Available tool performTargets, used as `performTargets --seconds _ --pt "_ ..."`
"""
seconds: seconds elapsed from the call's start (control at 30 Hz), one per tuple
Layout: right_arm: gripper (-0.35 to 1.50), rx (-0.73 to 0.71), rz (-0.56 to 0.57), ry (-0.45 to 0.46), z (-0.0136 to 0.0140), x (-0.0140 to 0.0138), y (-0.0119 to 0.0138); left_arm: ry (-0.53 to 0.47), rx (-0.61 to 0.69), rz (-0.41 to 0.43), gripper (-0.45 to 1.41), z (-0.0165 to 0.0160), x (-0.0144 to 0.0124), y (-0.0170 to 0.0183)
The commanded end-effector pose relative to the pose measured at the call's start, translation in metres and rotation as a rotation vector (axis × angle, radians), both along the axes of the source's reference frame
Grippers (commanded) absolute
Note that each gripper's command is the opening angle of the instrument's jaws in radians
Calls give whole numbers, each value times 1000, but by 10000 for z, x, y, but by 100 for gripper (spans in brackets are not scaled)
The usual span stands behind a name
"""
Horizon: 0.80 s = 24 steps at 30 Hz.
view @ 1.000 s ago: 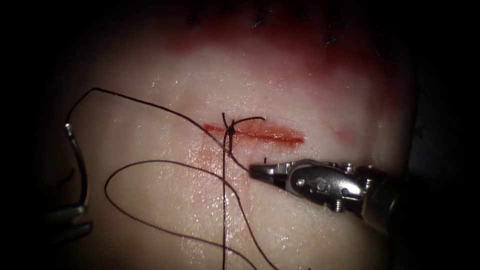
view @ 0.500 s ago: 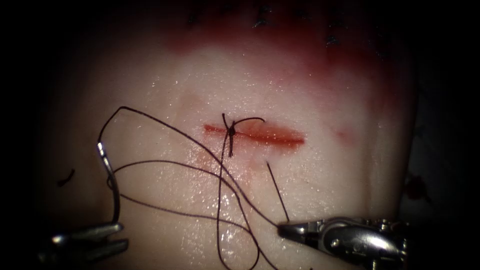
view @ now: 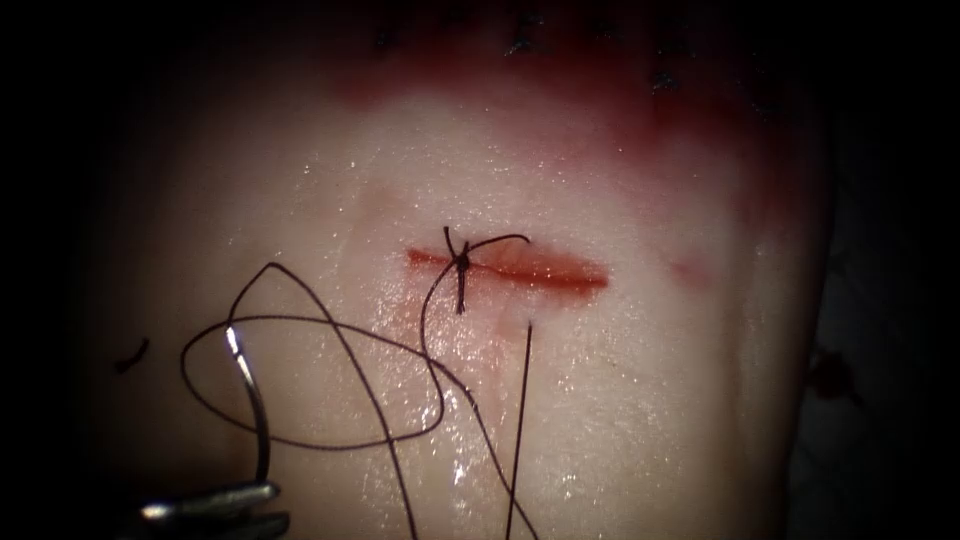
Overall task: Wound Closure
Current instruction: Place right hand around suture near incision and pull away from wound over and over until a little tail is left above wound
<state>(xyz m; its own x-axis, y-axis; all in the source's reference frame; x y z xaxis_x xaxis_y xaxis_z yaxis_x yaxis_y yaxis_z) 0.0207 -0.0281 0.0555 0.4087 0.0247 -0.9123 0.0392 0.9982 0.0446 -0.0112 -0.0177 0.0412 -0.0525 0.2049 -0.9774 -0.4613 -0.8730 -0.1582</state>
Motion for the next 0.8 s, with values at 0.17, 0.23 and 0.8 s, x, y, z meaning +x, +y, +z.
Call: performTargets --seconds 0.17,0.23,0.8 --pt "136 -45 122 -7 11 -20 65 73 18 -56 -35 3 36 13" --pt "138 -83 152 -5 13 -39 93 120 1 -102 -35 3 57 22" --pt "124 -306 35 -184 134 -38 174 139 -23 -143 -35 14 42 33"
